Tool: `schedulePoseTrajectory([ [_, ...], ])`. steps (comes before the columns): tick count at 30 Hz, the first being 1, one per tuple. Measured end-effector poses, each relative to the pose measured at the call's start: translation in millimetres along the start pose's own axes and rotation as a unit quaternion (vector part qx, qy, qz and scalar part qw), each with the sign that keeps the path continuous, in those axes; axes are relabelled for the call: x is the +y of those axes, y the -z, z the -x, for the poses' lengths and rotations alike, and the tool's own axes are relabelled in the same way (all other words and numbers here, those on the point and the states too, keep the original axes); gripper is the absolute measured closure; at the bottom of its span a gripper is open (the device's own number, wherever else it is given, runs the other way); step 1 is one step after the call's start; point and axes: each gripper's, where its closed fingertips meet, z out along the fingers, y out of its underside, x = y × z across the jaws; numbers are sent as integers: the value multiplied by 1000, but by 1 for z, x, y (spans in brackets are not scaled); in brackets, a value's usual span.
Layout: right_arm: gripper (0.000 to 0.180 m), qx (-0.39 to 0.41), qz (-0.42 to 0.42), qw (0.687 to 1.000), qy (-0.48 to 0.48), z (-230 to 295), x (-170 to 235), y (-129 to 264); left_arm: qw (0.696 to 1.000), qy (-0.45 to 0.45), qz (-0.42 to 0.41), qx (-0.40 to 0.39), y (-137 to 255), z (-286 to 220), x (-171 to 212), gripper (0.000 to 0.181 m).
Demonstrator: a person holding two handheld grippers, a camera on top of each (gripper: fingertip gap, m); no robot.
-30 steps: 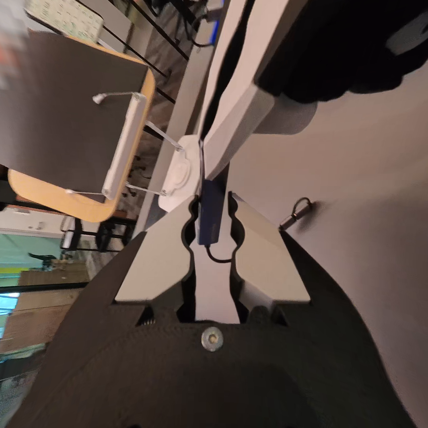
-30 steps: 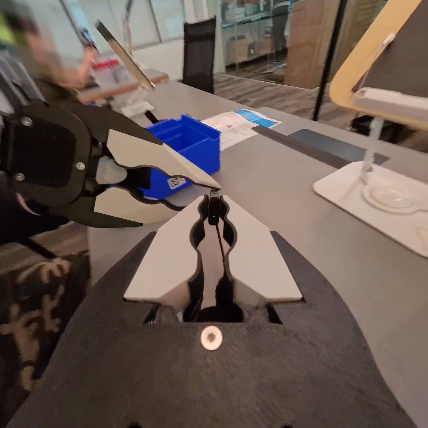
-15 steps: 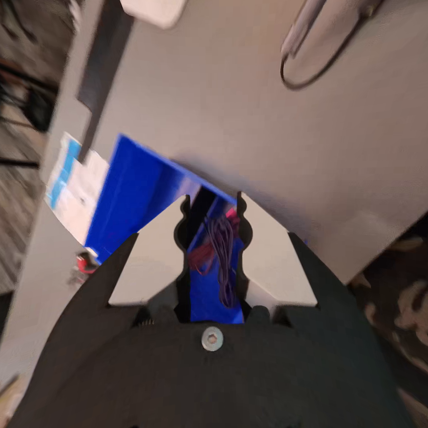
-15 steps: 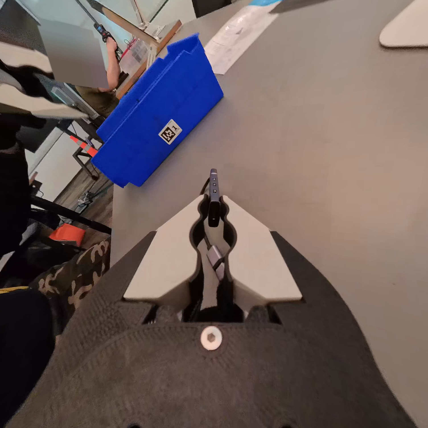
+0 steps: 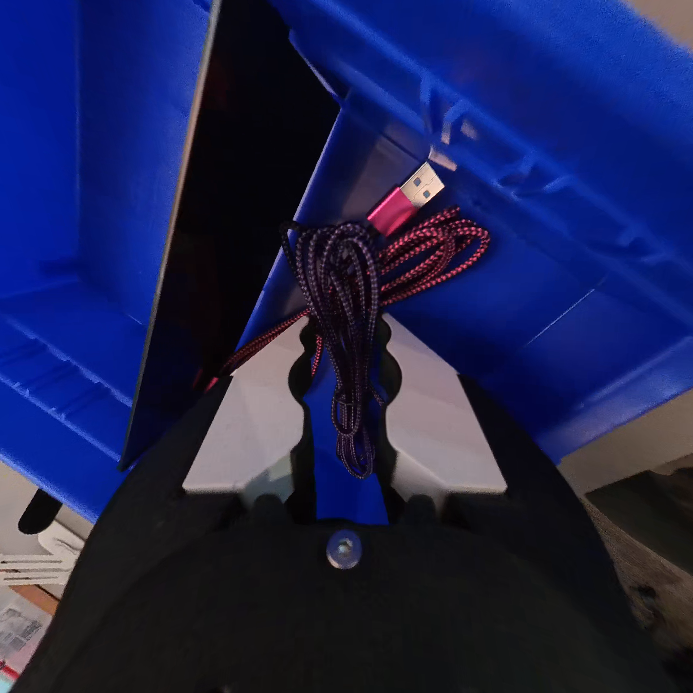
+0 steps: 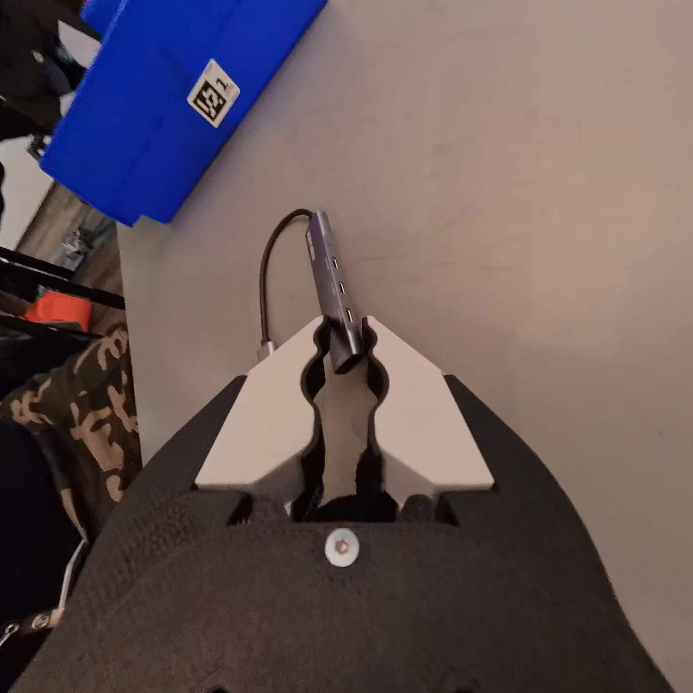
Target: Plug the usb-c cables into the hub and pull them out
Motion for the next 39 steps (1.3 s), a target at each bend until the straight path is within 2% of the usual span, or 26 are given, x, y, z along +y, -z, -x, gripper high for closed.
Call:
schedulePoseTrajectory([
  [1, 164, 7, 8, 1000, 7, 0, 3, -1, 1000, 4, -4, 0, 2, 1, 0, 154],
  [4, 142, 11, 9, 1000, 26, 2, 3, -2, 999, 18, -36, -13, 13, 8, -2, 163],
  [6, 121, 23, -7, 999, 36, 0, -2, 1, 998, 36, -55, -23, 22, 16, 0, 167],
  [7, 118, 33, -14, 998, 43, -1, -4, 3, 996, 46, -70, -34, 28, 22, 0, 168],
  [13, 109, 95, -48, 989, 107, 6, -19, 23, 967, 134, -218, -4, 80, 45, -12, 169],
  [18, 106, 8, -101, 983, 156, 73, -47, 35, 928, 181, -324, 42, 131, 55, -26, 170],
  [21, 106, -17, -116, 972, 202, 112, -60, 36, 884, 200, -413, 92, 169, 54, -45, 170],
  [24, 104, -52, -139, 960, 238, 155, -72, 32, 849, 184, -476, 140, 207, 38, -71, 170],
  [27, 103, -88, -149, 949, 262, 191, -79, 26, 847, 116, -494, 160, 236, 0, -107, 170],
  [31, 99, -125, -163, 938, 280, 219, -87, 14, 825, 23, -522, 214, 267, -68, -167, 170],
  [35, 114, -175, -172, 926, 287, 238, -85, 13, 805, -29, -518, 288, 271, -119, -210, 170],
  [36, 125, -200, -163, 924, 281, 242, -80, 14, 799, -31, -514, 310, 269, -127, -218, 166],
  [37, 148, -224, -152, 921, 280, 246, -73, 17, 795, -36, -504, 335, 267, -135, -224, 171],
  [38, 161, -232, -145, 921, 277, 246, -68, 19, 794, -44, -491, 355, 262, -141, -228, 170],
  [39, 163, -232, -135, 926, 267, 242, -64, 19, 795, -46, -484, 363, 258, -143, -234, 169],
])
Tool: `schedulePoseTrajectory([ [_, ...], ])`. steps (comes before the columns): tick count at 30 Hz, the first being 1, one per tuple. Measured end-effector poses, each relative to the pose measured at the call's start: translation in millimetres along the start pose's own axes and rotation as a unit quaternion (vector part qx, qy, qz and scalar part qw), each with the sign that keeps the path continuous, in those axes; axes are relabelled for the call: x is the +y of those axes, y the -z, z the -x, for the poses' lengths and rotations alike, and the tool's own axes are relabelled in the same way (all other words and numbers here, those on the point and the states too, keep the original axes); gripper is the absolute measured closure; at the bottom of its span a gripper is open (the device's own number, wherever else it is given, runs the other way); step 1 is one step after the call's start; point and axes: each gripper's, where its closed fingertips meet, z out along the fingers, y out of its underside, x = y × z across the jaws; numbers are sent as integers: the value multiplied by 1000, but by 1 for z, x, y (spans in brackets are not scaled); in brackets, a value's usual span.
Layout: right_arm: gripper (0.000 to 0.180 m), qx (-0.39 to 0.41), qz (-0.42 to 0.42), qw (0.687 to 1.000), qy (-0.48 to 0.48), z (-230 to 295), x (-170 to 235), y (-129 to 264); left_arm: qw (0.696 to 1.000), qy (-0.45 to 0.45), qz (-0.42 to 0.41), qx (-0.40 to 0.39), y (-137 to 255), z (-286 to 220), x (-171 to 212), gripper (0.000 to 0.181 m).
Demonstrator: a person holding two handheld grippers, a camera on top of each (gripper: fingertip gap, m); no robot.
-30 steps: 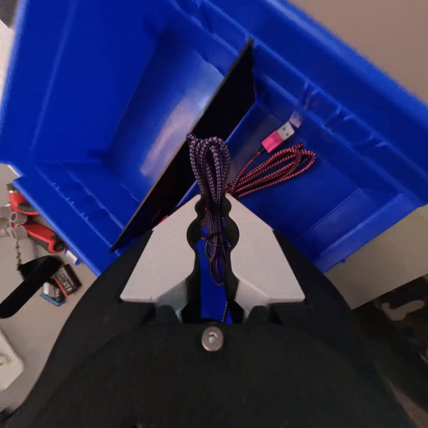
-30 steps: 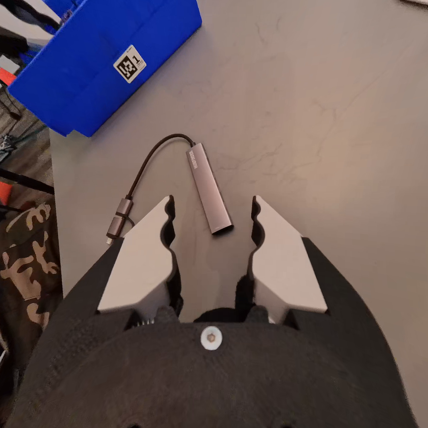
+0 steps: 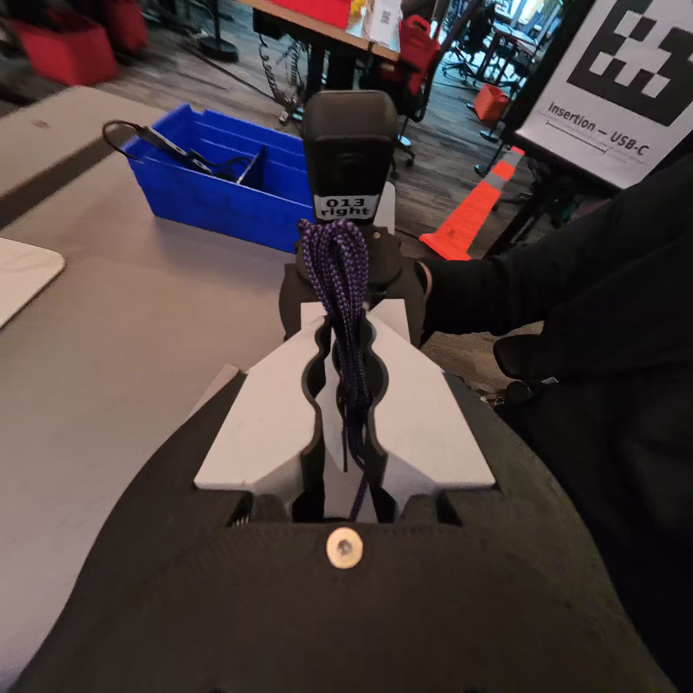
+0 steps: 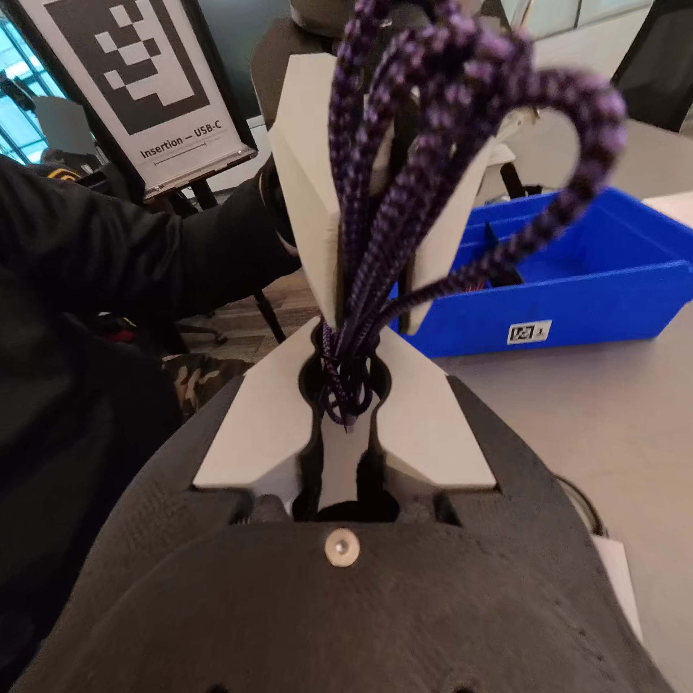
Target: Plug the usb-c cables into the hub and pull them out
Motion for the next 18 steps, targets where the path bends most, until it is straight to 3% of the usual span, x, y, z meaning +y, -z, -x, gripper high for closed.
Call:
schedulePoseTrajectory([
  [3, 169, -1, -11, 1000, -27, -3, 8, 16, 1000, 17, 13, 15, -15, 8, 0, 160],
  [5, 171, -20, -48, 997, -54, -1, 7, 32, 999, 15, 31, -24, -12, 22, -1, 128],
  [7, 171, -18, -64, 995, -69, -4, 11, 48, 997, -18, 32, -67, 1, 29, -2, 128],
  [13, 171, -15, -83, 993, -81, -7, 20, 94, 988, -104, 75, -82, 23, 18, 30, 137],
  [15, 171, -22, -92, 992, -85, -5, 19, 106, 966, -186, 105, -143, 21, 24, 41, 137],
  [18, 171, -28, -93, 990, -98, -4, 21, 119, 906, -322, 153, -227, 10, 29, 52, 140],
])
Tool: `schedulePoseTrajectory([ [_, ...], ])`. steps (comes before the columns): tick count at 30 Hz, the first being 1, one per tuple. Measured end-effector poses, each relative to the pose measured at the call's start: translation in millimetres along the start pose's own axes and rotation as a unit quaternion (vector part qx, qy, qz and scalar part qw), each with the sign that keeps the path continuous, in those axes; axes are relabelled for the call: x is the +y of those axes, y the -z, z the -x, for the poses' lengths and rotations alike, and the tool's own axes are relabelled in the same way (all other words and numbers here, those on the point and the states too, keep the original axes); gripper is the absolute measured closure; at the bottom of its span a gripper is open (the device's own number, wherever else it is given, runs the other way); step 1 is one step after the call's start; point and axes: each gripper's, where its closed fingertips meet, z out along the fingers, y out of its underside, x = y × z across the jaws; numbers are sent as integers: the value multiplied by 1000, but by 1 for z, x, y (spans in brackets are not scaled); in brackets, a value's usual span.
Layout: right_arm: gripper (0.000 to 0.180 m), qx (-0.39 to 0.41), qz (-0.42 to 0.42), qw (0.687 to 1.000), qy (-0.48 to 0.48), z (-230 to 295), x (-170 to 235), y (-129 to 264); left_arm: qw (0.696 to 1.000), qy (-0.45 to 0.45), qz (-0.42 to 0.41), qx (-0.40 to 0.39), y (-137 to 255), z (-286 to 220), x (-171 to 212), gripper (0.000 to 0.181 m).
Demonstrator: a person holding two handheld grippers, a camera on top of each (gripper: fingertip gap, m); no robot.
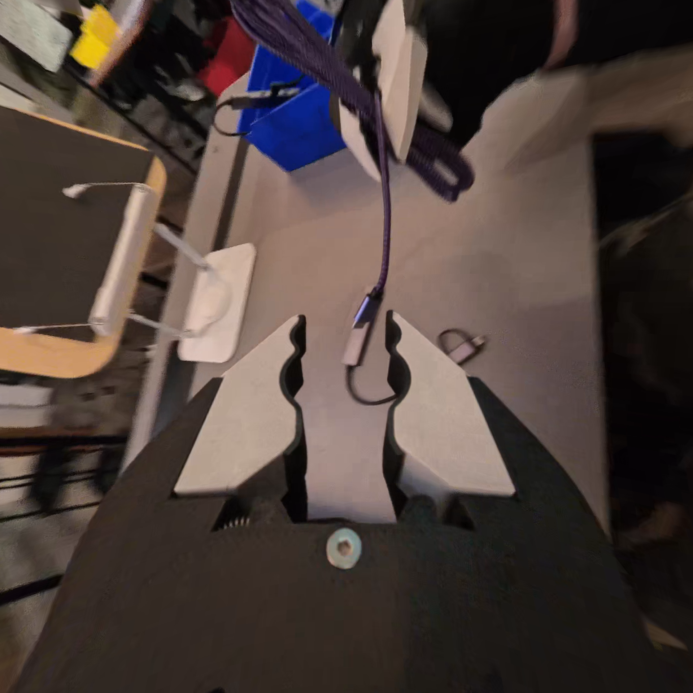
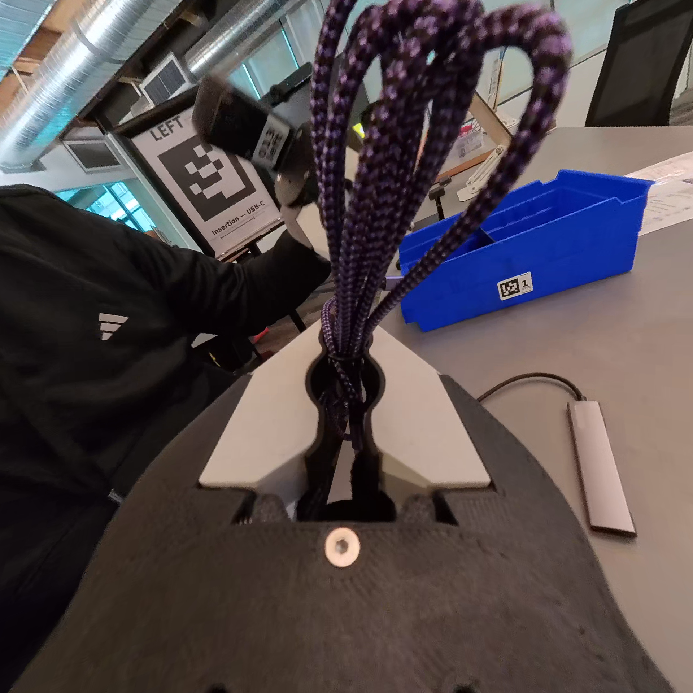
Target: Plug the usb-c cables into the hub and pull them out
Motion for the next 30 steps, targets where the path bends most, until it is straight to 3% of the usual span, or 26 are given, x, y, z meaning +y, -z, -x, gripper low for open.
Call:
schedulePoseTrajectory([
  [5, 170, -14, -12, 1000, -21, 2, 1, 8, 993, -105, 53, -30, -27, -17, 5, 155],
  [8, 170, -23, -10, 999, -28, 5, 5, 10, 992, -109, 46, -41, -36, -17, 4, 171],
  [13, 170, -5, -20, 998, -51, -5, 9, 23, 996, -79, 31, -36, -41, -18, 1, 172],
  [16, 166, 61, -13, 995, -72, -29, 19, 33, 996, -61, 58, -29, -50, -18, 3, 173],
  [19, 145, 154, 14, 985, -76, -51, 37, 48, 995, -53, 85, -26, -64, -19, 7, 172],
  [25, 149, 270, 44, 958, -90, -65, 73, 82, 996, -16, 81, 29, -94, -33, 7, 173],
  [30, 151, 378, 135, 908, -124, -69, 126, 109, 993, 29, 64, 91, -114, -48, 4, 172],
])
